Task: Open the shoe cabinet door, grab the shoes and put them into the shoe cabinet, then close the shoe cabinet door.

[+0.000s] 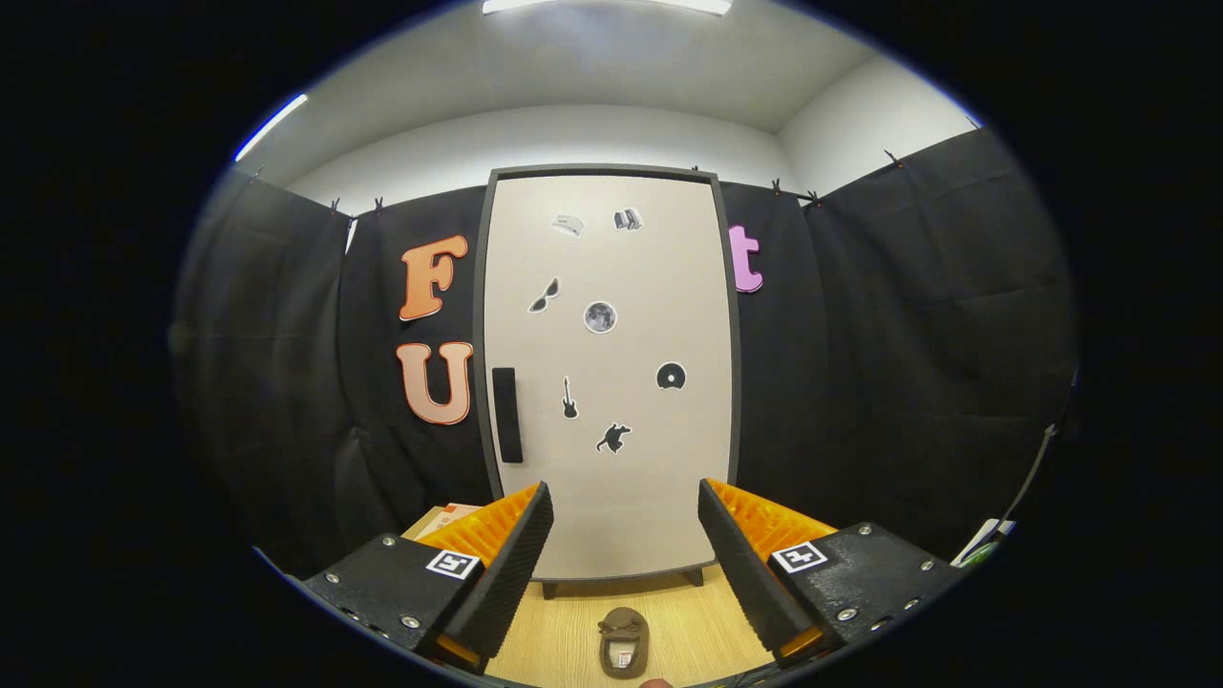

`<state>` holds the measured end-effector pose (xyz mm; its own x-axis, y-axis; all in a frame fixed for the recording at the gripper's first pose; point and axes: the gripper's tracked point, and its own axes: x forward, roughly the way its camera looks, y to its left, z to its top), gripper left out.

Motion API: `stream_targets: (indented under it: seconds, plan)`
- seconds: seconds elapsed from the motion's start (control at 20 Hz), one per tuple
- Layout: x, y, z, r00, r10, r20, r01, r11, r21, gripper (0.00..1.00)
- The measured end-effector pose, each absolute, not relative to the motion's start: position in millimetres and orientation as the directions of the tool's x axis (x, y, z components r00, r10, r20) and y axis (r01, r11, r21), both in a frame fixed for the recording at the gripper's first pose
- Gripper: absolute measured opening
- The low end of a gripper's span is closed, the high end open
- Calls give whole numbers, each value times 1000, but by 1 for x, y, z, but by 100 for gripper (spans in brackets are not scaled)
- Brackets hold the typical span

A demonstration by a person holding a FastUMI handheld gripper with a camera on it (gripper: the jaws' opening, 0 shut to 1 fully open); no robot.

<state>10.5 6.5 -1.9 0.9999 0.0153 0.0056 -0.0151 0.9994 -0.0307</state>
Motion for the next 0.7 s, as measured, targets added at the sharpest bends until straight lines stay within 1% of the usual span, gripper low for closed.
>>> stream_targets:
  seconds: [0.35,0.7]
  plan:
    - [31,19,-9,999,52,-15,-52,998,-23,95]
    - [71,53,-16,990,138,-32,-138,990,-11,96]
